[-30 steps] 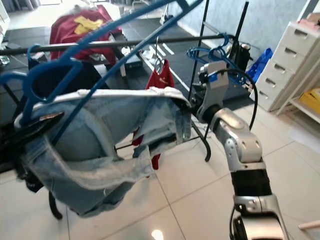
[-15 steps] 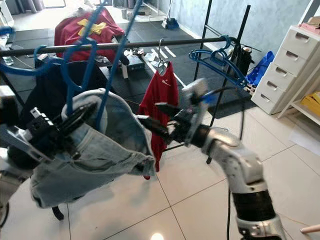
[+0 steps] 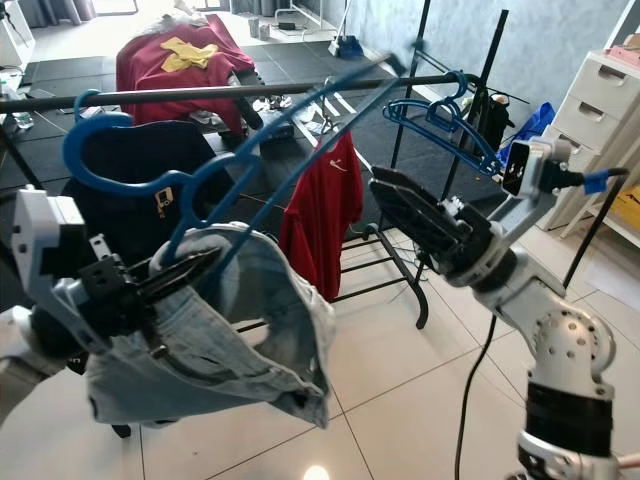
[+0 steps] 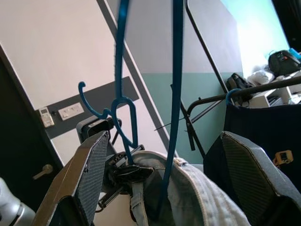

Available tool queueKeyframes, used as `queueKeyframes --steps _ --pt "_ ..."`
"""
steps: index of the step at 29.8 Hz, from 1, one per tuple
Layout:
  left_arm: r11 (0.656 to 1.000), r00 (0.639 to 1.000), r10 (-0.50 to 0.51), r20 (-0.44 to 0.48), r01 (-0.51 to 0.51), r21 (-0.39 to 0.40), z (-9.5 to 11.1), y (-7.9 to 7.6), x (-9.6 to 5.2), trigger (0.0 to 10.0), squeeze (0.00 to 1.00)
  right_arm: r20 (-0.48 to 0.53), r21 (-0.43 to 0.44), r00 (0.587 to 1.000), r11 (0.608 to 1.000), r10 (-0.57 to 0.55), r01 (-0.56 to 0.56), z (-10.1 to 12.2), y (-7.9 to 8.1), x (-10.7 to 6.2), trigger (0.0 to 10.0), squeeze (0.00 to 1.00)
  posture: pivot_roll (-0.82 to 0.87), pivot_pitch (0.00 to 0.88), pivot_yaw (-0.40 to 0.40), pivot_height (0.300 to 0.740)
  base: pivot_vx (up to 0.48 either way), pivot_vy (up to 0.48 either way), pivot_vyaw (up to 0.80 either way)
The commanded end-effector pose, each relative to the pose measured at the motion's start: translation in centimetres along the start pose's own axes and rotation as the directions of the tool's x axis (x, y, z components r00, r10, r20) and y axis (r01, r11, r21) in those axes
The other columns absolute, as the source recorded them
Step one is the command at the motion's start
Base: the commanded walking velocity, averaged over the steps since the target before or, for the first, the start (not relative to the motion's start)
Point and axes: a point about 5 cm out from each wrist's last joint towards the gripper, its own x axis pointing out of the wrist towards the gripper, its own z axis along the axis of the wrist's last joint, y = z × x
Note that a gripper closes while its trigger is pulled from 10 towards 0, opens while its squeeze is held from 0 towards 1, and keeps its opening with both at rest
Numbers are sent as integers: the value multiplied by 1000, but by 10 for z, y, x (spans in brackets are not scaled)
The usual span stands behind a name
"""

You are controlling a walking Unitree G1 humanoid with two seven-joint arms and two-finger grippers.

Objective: Hang hanger

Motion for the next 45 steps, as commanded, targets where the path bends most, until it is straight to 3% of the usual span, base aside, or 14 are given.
queueKeyframes --steps 1,5,16,17,27,38,45 --pt "996 996 -84 24 84 21 8 -13 5 10000 0 -78 39 994 996 77 -75 -14 9 5 10000 0 -34 84 -44 740 0 0 0" --pt "982 981 -189 41 188 12 13 -25 7 10000 0 -117 58 992 997 51 -45 -21 5 5 10000 0 -31 80 -44 740 0 0 0" --pt "946 944 -322 67 324 -22 17 -39 5 10000 0 -107 103 990 992 88 -77 -20 7 7 10000 0 -31 75 -44 740 0 0 0" --pt "935 935 -349 64 352 -35 16 -43 5 10000 0 -94 116 987 987 127 -115 -18 10 9 0 0 -32 74 -44 740 0 0 0" --pt "917 920 -389 40 391 -75 8 -50 9 10000 0 -98 142 958 957 269 -254 -14 25 12 0 0 -33 69 -42 740 0 0 0" --pt "911 916 -399 27 400 -101 5 -53 11 10000 0 -102 138 957 957 271 -256 -13 26 14 0 0 -32 74 -39 740 0 0 0" --pt "928 931 -365 0 364 -86 1 -50 15 10000 0 -75 105 969 968 235 -227 -11 22 17 0 0 -32 77 -39 740 0 0 0"
